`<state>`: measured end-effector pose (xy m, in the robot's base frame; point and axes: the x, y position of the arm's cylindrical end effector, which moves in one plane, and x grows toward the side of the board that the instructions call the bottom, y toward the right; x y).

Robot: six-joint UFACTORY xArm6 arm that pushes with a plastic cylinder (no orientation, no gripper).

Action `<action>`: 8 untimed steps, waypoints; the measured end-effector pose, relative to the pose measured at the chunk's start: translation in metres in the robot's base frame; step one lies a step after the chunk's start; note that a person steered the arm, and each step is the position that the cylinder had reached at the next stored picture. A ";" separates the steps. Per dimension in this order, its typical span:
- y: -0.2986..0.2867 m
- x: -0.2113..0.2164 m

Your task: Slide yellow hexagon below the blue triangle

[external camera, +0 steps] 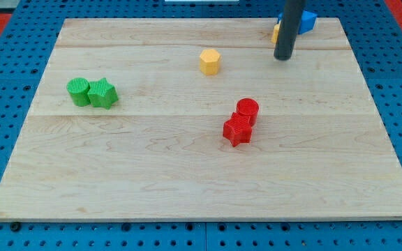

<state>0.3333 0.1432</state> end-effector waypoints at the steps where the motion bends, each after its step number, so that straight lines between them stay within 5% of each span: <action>1: -0.049 0.045; 3: -0.177 0.054; 6: -0.126 0.007; 8: -0.152 -0.015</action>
<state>0.3186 -0.0089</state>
